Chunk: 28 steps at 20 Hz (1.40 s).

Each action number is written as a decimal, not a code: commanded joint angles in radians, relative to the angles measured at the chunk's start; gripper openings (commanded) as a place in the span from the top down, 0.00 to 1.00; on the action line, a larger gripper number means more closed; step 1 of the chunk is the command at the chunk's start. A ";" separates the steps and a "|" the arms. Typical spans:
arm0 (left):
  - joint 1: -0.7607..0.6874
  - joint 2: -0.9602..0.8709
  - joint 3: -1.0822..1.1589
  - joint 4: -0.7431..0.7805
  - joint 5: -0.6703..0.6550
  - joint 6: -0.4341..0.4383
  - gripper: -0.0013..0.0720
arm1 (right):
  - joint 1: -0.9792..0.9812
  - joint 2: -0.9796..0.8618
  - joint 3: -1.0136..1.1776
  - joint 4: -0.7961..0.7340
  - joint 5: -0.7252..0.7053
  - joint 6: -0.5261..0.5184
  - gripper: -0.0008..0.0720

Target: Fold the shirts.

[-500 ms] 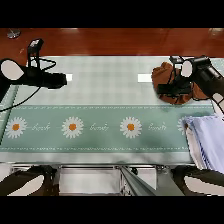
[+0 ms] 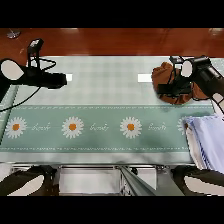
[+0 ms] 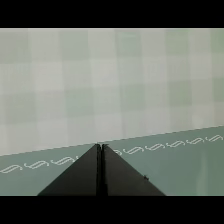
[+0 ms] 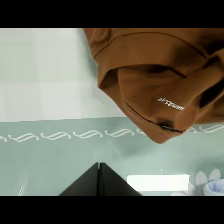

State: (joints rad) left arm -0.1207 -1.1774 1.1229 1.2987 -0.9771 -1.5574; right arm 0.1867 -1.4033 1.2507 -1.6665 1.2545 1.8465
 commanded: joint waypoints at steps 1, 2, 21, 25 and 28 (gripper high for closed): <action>0.001 0.000 0.000 0.000 0.000 0.000 0.95 | 0.001 0.000 0.000 0.000 0.000 0.000 0.95; 0.001 0.000 0.000 0.000 0.000 0.000 0.95 | 0.001 0.000 0.000 0.000 0.000 0.000 0.95; -0.002 -0.109 -0.001 0.010 0.322 0.000 0.02 | -0.374 -0.230 0.034 -0.068 -0.389 0.166 0.13; -0.011 -0.120 0.000 0.007 0.251 0.000 0.02 | -0.376 -0.342 0.179 0.172 -0.310 -0.033 0.22; 0.010 -0.096 0.002 0.018 0.159 0.016 0.02 | -0.377 -0.367 0.319 0.336 -0.173 -0.193 0.95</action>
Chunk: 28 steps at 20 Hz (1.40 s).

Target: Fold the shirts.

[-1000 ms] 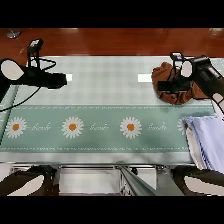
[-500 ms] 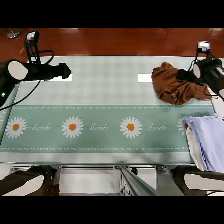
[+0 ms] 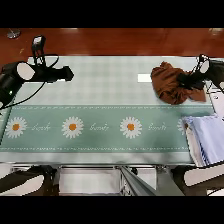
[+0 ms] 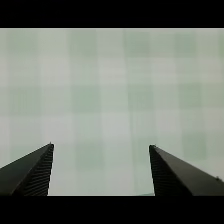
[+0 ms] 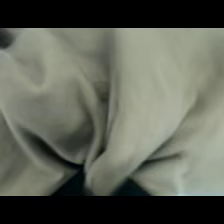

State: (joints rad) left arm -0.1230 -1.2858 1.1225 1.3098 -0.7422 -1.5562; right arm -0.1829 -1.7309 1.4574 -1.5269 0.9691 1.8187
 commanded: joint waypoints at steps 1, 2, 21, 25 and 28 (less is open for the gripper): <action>0.030 0.035 0.006 0.019 -0.098 0.042 0.03 | -0.007 -0.028 0.175 0.245 0.155 -0.231 0.95; 0.052 0.063 0.013 0.031 -0.120 0.045 0.03 | -0.007 -0.005 0.235 0.277 0.180 -0.285 0.95; -0.133 0.604 -0.307 -0.151 -0.167 0.014 0.03 | 0.469 0.633 0.476 0.223 0.415 -0.378 0.95; -0.132 0.581 -0.307 -0.148 -0.117 0.014 0.03 | 0.676 0.492 0.233 0.225 0.356 -0.325 0.95; -0.130 0.562 -0.307 -0.082 -0.034 0.014 0.03 | 0.812 0.277 0.142 0.264 0.195 -0.282 0.95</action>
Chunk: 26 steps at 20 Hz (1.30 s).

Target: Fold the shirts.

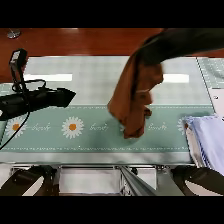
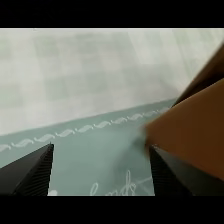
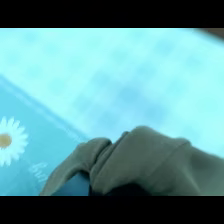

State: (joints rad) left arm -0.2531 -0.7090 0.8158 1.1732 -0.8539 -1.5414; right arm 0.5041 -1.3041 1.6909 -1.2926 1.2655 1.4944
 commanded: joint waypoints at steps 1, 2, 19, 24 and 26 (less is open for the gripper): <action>0.002 -0.020 -0.001 0.091 0.091 -0.002 0.03 | 0.159 -0.223 -0.091 0.055 -0.143 0.054 0.95; 0.009 -0.024 -0.001 0.103 0.090 -0.001 0.03 | 0.187 -0.292 -0.091 0.098 -0.187 0.061 0.95; 0.067 -0.507 -0.198 -0.600 0.108 0.269 0.03 | -0.863 0.210 -0.809 0.197 0.043 -0.047 0.14; 0.067 -0.634 -0.127 -0.747 0.110 0.430 0.16 | -0.758 0.248 -1.082 0.334 -0.051 -0.114 0.14; 0.067 -0.637 -0.099 -0.746 0.096 0.461 0.95 | -0.668 0.214 -1.090 0.362 -0.076 -0.105 0.14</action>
State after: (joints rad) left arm -0.1879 -1.3071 0.6834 0.5034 -0.7574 -1.1687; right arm -0.2379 -1.0828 0.6857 -0.9970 1.2411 1.4040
